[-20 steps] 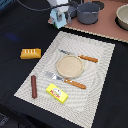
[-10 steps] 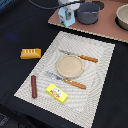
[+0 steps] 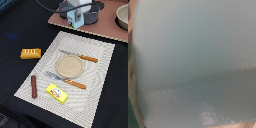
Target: Interact with the objects in diverse but meaningful ways.
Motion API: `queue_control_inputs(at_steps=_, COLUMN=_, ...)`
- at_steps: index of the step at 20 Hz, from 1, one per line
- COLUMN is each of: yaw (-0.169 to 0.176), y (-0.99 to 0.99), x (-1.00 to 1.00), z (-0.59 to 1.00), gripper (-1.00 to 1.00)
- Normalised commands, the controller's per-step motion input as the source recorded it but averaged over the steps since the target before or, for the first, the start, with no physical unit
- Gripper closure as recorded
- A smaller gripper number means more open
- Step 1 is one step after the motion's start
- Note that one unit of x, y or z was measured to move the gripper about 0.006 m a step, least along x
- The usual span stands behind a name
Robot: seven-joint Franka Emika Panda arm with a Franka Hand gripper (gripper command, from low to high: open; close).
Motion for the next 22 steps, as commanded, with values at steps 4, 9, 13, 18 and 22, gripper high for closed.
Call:
queue_control_inputs(at_steps=4, yaw=-0.047, y=0.04, x=0.67, z=-0.15, gripper=1.0)
queue_control_inputs(at_steps=9, yaw=-0.008, y=0.02, x=0.35, z=-0.2, gripper=1.0)
queue_control_inputs(at_steps=13, yaw=0.0, y=0.0, x=0.18, z=-0.26, gripper=1.0)
queue_control_inputs(at_steps=18, yaw=0.0, y=0.04, x=0.15, z=-0.24, gripper=1.0)
queue_control_inputs(at_steps=22, yaw=0.0, y=0.06, x=0.21, z=-0.24, gripper=1.0)
